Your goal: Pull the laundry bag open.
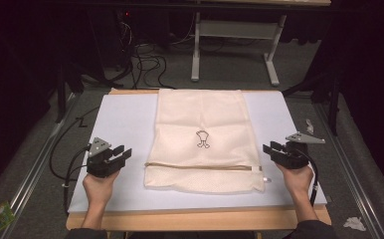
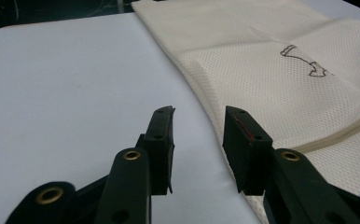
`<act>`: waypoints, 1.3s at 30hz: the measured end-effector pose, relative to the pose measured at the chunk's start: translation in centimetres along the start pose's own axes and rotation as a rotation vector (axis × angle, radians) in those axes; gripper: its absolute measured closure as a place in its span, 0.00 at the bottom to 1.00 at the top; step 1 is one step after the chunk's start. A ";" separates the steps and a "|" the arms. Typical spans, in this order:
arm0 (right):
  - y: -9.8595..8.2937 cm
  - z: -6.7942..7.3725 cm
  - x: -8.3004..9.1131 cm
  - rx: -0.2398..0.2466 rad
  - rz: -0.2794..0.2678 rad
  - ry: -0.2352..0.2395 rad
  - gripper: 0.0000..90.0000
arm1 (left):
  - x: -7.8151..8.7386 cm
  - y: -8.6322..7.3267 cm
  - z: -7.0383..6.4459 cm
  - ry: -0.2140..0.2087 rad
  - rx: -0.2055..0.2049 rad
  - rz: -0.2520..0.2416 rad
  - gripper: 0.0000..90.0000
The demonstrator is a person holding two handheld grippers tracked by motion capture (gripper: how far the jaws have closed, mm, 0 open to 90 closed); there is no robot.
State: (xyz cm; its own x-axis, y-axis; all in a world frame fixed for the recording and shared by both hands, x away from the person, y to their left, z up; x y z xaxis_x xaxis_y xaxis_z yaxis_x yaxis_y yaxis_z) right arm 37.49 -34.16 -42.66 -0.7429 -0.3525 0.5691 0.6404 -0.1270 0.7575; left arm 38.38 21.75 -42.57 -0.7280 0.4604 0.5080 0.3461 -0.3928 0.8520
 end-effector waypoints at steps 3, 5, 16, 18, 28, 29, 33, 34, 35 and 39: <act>0.1 -0.6 0.5 -0.014 -0.022 -0.007 0.68 | 0.1 -0.1 0.4 0.009 0.001 0.004 0.70; 0.2 -0.9 0.8 -0.018 -0.037 -0.009 0.68 | 0.2 -0.1 0.6 0.017 0.001 0.002 0.70; 0.1 -2.7 1.7 -0.058 -0.070 -0.021 0.68 | -0.3 -0.4 1.3 0.041 0.028 -0.006 0.68; -0.1 -3.1 1.6 -0.068 -0.068 -0.029 0.68 | -0.4 -0.6 1.4 0.043 0.035 -0.009 0.68; -0.7 -4.7 1.5 -0.103 -0.072 -0.062 0.68 | -1.5 -1.1 2.0 0.060 0.047 0.006 0.67; -0.8 -4.9 1.5 -0.107 -0.074 -0.064 0.68 | -1.6 -1.1 2.1 0.063 0.050 0.008 0.66; -1.0 -5.5 1.4 -0.118 -0.076 -0.077 0.68 | -2.2 -1.3 2.2 0.067 0.056 0.013 0.66; -1.0 -5.6 1.4 -0.121 -0.078 -0.079 0.68 | -2.3 -1.3 2.2 0.067 0.054 0.017 0.66; -1.1 -5.7 1.3 -0.127 -0.076 -0.081 0.68 | -2.4 -1.3 2.3 0.066 0.054 0.017 0.66; -1.4 -6.0 1.0 -0.137 -0.074 -0.088 0.68 | -2.8 -1.6 2.3 0.068 0.061 0.021 0.65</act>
State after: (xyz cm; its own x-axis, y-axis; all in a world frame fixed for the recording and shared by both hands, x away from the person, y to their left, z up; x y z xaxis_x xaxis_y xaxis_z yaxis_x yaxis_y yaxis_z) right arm 37.01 -39.91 -45.02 -0.7992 -0.2553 0.5442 0.5997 -0.2772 0.7507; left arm 41.28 22.93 -45.07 -0.7580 0.3970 0.5176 0.3954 -0.3516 0.8486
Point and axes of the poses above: each handheld gripper's, and its own axes: x roughly backward along the jaws, y roughly out of its top, z roughly to its left, the point moved 1 cm from there along -x, roughly forward along the jaws, and after that the axes turned 15 degrees about -x, right-handed, at the moved point
